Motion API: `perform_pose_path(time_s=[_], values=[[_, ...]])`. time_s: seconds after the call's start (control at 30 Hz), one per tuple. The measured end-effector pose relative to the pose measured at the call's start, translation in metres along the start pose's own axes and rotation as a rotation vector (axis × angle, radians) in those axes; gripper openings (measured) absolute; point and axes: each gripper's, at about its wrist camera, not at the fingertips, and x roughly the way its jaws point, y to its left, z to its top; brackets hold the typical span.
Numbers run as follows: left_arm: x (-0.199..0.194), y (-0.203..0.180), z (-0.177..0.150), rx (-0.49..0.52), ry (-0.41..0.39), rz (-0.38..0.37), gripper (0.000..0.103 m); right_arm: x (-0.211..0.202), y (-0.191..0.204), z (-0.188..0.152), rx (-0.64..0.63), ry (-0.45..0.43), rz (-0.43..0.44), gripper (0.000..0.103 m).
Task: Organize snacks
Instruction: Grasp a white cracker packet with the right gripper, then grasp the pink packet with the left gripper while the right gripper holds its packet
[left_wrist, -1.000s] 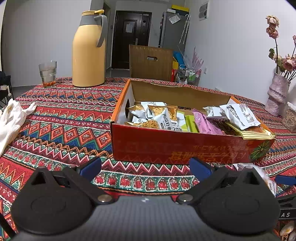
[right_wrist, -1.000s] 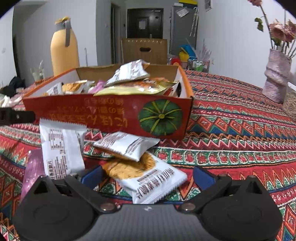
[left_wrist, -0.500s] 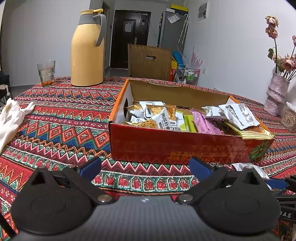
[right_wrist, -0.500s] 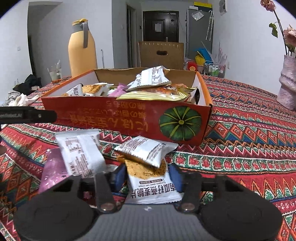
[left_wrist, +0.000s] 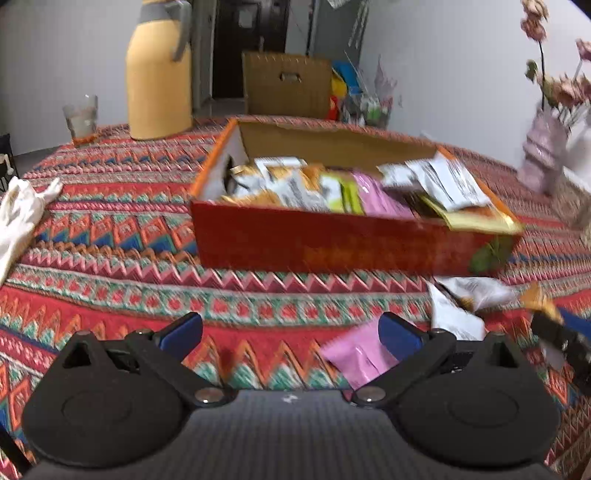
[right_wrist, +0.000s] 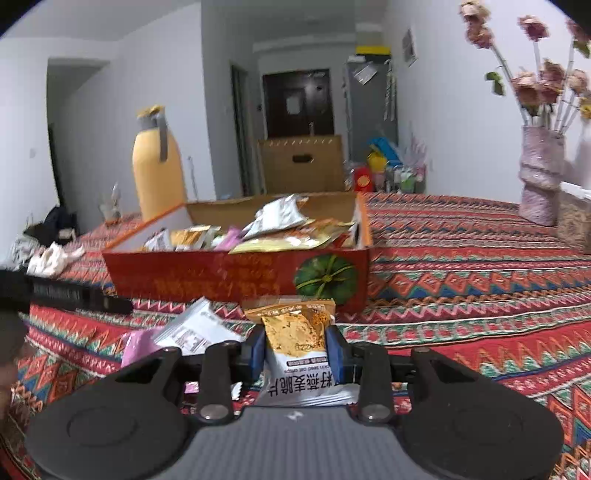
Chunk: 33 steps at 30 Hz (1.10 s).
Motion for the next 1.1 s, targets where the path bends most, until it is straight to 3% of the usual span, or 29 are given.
perform_pose_path(time_s=[0.17, 0.4, 0.87, 0.97, 1.1], values=[[0.002, -0.026, -0.009, 0.031, 0.042, -0.017, 0.103, -0.010, -0.011, -0.005, 0.028, -0.023, -0.002, 0.034], [0.016, -0.053, -0.013, 0.042, 0.089, 0.029, 0.103, -0.017, -0.019, -0.015, 0.050, -0.031, 0.026, 0.034], [0.033, -0.060, -0.010, -0.010, 0.135, 0.091, 0.103, -0.016, -0.026, -0.024, 0.077, -0.026, 0.053, 0.034], [0.031, -0.059, -0.012, 0.008, 0.126, 0.089, 0.098, -0.017, -0.024, -0.026, 0.073, -0.023, 0.057, 0.034], [0.027, -0.057, -0.015, 0.054, 0.094, 0.079, 0.079, -0.017, -0.020, -0.025, 0.064, -0.026, 0.055, 0.034]])
